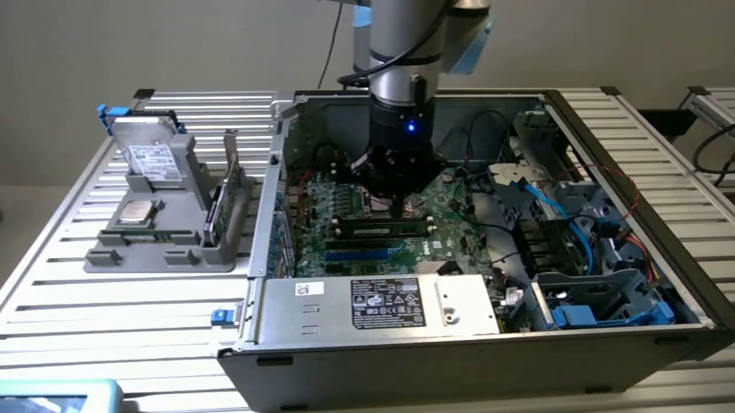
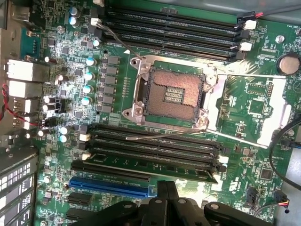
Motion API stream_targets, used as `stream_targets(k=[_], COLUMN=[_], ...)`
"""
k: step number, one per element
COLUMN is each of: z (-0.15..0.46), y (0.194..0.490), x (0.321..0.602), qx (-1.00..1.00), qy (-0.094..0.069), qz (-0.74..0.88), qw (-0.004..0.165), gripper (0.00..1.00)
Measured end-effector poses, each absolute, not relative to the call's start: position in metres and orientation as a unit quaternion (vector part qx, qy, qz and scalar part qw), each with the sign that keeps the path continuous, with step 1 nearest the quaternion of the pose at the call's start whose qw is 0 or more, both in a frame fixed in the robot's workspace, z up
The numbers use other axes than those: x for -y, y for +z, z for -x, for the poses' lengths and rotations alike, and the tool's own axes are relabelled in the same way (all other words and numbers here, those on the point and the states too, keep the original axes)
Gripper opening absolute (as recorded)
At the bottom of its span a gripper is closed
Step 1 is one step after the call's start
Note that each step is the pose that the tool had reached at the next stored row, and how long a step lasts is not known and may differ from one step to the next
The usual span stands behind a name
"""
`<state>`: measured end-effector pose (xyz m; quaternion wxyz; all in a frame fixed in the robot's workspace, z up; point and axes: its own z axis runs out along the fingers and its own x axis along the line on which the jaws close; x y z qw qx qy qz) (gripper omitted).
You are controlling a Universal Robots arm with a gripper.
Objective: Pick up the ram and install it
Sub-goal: 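Press down the ram until it locks into place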
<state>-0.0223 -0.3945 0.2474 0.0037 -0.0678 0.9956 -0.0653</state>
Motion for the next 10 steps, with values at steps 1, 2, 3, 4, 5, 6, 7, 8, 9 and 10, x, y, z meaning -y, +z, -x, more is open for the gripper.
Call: stream_targets(k=[1, 2, 3, 4, 5, 6, 7, 8, 9, 10], z=[0.0232, 0.0241, 0.025, 0.0255, 0.0255, 0.0255, 0.0256, 0.0256, 0.0256, 0.0256], y=[0.2474, 0.2474, 0.2474, 0.2474, 0.2474, 0.2474, 0.2474, 0.2474, 0.2474, 0.2474], x=[0.3945, 0.3945, 0.3945, 0.3945, 0.3945, 0.3945, 0.3945, 0.3945, 0.3945, 0.3945], qx=[-0.996, -0.996, -0.996, -0.996, -0.996, -0.996, -0.996, -0.996, -0.996, -0.996], qy=[-0.065, -0.064, -0.064, -0.063, -0.063, -0.063, -0.063, -0.063, -0.063, -0.063], qz=[0.067, 0.066, 0.065, 0.064, 0.064, 0.064, 0.064, 0.064, 0.064, 0.064], qw=[0.004, 0.004, 0.004, 0.004, 0.004, 0.004, 0.004, 0.004, 0.004, 0.004], gripper=[0.11, 0.11, 0.11, 0.11, 0.11, 0.11, 0.11, 0.11, 0.11, 0.11])
